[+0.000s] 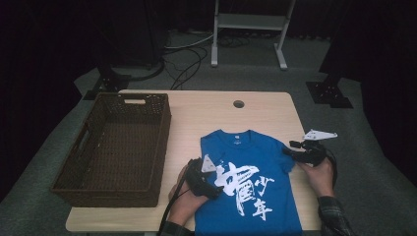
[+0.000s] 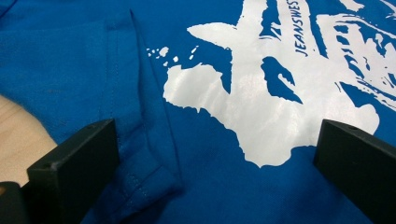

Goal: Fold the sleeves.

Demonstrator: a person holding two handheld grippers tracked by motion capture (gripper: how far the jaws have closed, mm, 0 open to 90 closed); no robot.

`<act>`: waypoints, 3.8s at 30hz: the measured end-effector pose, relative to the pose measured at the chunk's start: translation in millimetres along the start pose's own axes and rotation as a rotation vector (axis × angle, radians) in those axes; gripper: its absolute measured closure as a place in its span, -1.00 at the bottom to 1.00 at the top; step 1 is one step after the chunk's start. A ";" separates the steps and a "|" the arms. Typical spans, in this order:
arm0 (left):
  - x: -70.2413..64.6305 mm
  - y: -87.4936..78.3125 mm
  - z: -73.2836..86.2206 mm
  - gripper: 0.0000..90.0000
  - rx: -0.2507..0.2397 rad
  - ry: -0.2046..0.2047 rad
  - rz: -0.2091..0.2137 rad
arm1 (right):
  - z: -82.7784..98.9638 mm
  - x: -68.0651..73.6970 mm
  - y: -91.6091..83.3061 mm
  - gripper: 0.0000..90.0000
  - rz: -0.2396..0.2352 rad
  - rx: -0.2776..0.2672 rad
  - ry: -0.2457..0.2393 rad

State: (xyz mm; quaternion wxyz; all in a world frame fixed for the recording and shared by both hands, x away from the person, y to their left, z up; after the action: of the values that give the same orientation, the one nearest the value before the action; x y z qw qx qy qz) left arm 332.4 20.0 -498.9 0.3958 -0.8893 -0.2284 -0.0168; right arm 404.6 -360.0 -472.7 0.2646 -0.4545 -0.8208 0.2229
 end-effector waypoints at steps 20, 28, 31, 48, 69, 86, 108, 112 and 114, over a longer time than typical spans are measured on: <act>0.1 0.0 0.0 -1.00 0.001 0.000 0.000 | 11.0 -30.4 -5.1 0.50 0.069 0.022 0.087; 0.1 0.0 0.0 -1.00 0.000 0.000 0.001 | 11.0 -35.0 -1.0 0.54 0.082 0.038 0.107; 0.0 0.0 0.0 -1.00 0.000 -0.001 0.000 | 11.8 -35.0 0.5 0.57 0.083 0.052 0.108; 0.1 0.0 0.0 -1.00 0.000 -0.001 0.001 | 9.7 -30.2 -2.4 0.96 0.065 0.052 0.095; 0.4 0.4 -0.3 -1.00 0.000 0.000 0.001 | -13.0 4.7 -5.5 0.96 0.004 -0.001 0.005; 0.4 0.4 -0.3 -1.00 0.000 0.001 0.001 | -25.7 32.5 5.8 0.96 -0.033 0.011 -0.066; 0.4 0.4 -0.2 -1.00 0.000 0.001 0.001 | -36.3 57.0 30.6 0.95 -0.071 0.054 -0.108; 0.4 0.4 -0.2 -1.00 -0.001 0.001 0.001 | -38.5 62.3 35.1 0.95 -0.083 0.055 -0.110; 0.4 0.4 -0.2 -1.00 -0.001 0.001 0.001 | -39.4 64.7 36.7 0.95 -0.086 0.055 -0.115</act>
State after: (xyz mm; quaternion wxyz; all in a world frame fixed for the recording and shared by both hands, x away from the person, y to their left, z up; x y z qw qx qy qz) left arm 332.9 19.8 -498.9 0.3957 -0.8895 -0.2278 -0.0173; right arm 423.9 -281.3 -450.0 0.2389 -0.3979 -0.8469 0.2595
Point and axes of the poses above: each handheld gripper's, and its own axes: y roughly forward along the jaws, z roughly out of its underside, x roughly to its left, the point moved 2 cm from there along y, roughly forward along the jaws, and after that the axes turned 15 degrees about y, right-handed, at the moved point
